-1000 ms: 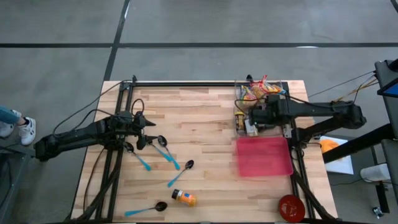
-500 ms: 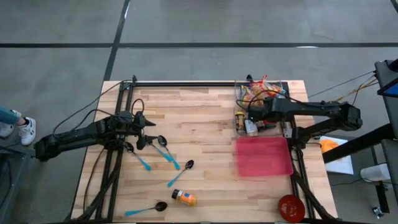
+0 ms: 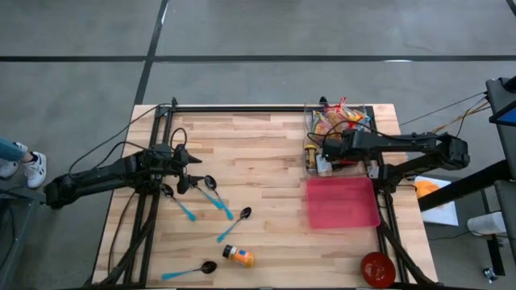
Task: Pick & Place Food Item
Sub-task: Put the red seasoning can into the bottom transparent bin
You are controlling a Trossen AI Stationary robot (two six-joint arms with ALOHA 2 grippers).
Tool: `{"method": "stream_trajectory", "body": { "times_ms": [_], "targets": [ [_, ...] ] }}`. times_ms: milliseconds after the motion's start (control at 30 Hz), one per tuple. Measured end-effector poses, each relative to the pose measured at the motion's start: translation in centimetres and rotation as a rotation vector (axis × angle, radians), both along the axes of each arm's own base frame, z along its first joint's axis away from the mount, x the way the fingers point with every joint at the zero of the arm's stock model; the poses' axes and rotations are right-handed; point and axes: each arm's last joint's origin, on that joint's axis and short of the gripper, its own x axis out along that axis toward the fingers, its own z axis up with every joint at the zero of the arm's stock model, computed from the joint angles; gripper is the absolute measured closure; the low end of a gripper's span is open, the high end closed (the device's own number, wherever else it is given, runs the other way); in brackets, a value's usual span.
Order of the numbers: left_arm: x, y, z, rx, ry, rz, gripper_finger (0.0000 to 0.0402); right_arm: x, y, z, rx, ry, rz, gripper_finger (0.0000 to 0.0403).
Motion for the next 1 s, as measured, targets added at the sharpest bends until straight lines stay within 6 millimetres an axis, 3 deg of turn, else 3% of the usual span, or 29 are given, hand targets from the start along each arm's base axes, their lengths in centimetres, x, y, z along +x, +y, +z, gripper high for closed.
{"method": "stream_trajectory", "body": {
  "times_ms": [533, 1000],
  "targets": [
    [0.0, 0.0, 0.0, 0.0, 0.0, 0.0, 0.0057, 0.01, 0.0, -0.18, -0.003, -0.011, 0.002, 0.0111],
    [0.0, 0.0, 0.0, 0.0, 0.0, 0.0, 0.0057, -0.01, 0.05, -0.29, 0.002, -0.022, -0.013, 0.0039]
  ]
}}
